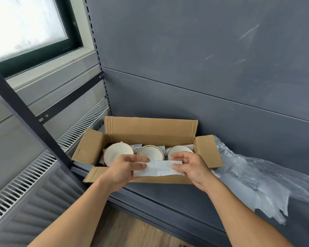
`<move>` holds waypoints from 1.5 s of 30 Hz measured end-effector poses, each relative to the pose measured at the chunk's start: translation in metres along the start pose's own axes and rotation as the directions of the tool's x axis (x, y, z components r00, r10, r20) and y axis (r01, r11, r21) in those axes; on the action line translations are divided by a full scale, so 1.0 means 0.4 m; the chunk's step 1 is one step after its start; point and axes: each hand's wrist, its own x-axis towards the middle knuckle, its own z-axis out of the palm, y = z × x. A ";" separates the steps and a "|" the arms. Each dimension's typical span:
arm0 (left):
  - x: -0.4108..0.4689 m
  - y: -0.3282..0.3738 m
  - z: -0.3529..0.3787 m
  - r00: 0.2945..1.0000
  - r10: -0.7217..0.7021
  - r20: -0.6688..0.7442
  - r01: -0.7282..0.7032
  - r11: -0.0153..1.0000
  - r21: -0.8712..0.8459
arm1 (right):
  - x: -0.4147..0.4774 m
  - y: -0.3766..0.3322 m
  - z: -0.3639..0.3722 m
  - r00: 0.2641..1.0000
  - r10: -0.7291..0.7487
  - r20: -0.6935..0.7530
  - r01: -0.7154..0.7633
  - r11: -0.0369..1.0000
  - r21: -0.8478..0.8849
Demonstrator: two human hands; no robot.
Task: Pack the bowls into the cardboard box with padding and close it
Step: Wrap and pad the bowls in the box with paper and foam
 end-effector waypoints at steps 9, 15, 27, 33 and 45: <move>0.028 -0.001 -0.054 0.966 0.215 -0.144 -0.151 0.920 0.361 | 0.046 -0.017 0.057 0.979 0.154 0.130 -0.165 0.984 0.071; 0.016 0.007 -0.077 0.983 0.130 -0.128 -0.110 0.982 0.154 | 0.076 -0.023 0.089 0.993 0.096 0.066 -0.104 0.987 0.121; 0.025 0.029 -0.069 0.951 0.111 -0.289 -0.082 0.991 0.109 | 0.146 -0.050 0.068 0.964 0.105 0.245 -0.146 0.977 0.157; 0.057 0.050 -0.086 0.853 0.327 -0.407 0.022 0.757 0.653 | 0.193 -0.050 0.103 0.978 -0.033 0.208 0.077 0.976 -0.203; 0.125 0.024 -0.189 0.919 0.214 -0.332 0.199 0.475 0.857 | 0.262 0.020 0.206 0.974 0.079 0.212 0.016 0.910 -0.415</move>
